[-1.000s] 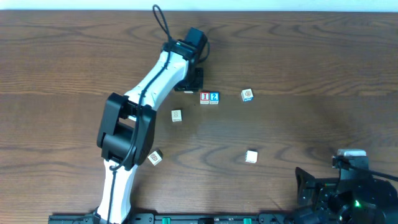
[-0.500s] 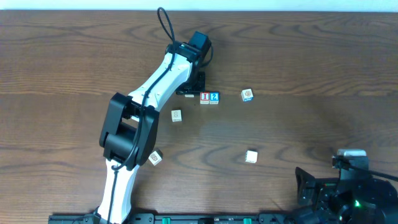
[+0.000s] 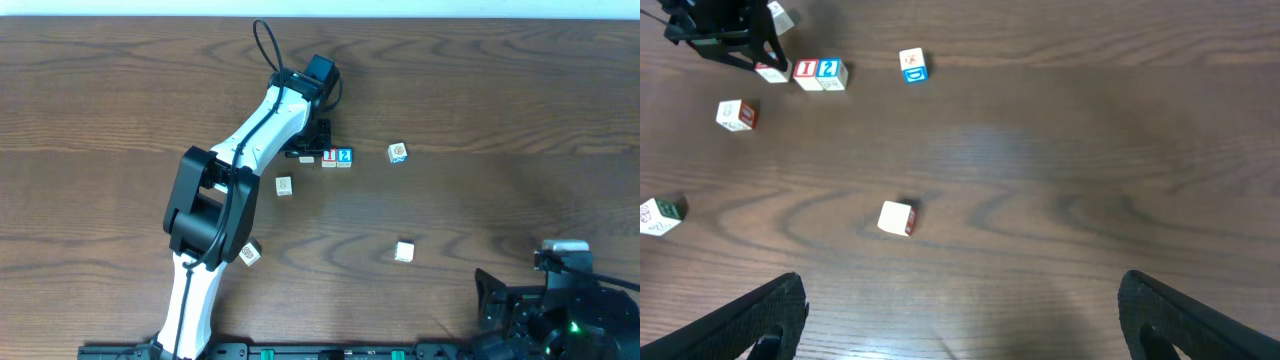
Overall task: Spell out Ai2
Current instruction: 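Carry the red 'A' block right toward the 'I' block, then lower the red 'A' block left of the red 'I' block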
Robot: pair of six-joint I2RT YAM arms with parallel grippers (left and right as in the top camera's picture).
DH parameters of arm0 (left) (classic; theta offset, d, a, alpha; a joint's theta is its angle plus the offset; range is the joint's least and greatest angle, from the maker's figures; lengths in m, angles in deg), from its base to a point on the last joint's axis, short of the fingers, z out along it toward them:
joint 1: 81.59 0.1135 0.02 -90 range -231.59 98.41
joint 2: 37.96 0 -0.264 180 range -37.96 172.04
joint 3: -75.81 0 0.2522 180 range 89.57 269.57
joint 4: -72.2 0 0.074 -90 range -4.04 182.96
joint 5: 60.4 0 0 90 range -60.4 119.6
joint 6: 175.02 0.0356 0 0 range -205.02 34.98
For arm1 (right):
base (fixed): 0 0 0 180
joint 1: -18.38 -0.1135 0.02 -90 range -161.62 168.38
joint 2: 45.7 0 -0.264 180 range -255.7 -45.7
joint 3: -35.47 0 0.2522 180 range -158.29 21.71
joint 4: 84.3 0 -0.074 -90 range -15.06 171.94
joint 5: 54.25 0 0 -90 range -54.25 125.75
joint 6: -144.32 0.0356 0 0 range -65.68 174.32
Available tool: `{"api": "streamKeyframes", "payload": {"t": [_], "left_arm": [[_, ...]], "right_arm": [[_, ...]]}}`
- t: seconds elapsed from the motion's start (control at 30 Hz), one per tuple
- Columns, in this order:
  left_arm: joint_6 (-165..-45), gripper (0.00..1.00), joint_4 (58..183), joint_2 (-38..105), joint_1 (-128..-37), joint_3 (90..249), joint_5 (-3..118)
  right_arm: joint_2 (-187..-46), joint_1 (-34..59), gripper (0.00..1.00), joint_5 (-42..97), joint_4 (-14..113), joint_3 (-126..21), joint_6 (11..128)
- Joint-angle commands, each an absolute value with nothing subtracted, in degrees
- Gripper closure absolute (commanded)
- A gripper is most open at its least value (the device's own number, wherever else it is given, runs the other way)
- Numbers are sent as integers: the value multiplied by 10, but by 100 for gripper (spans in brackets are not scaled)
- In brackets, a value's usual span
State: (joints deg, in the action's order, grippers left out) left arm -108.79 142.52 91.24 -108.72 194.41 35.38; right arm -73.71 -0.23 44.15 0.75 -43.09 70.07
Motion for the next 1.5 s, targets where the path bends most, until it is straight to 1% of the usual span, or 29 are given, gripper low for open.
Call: {"api": "streamKeyframes", "payload": {"t": [0.0, 0.43, 1.47], "left_arm": [[-1095, 94, 1428, 920, -1089, 1957, 359], [-1094, 95, 1440, 921, -1097, 1952, 356], [-1104, 94, 1412, 921, -1101, 1928, 326]], "right_arm": [[-736, -4, 1, 441, 8, -431, 704], [-736, -4, 1, 441, 8, -431, 704], [-736, -4, 1, 441, 8, -431, 704]]}}
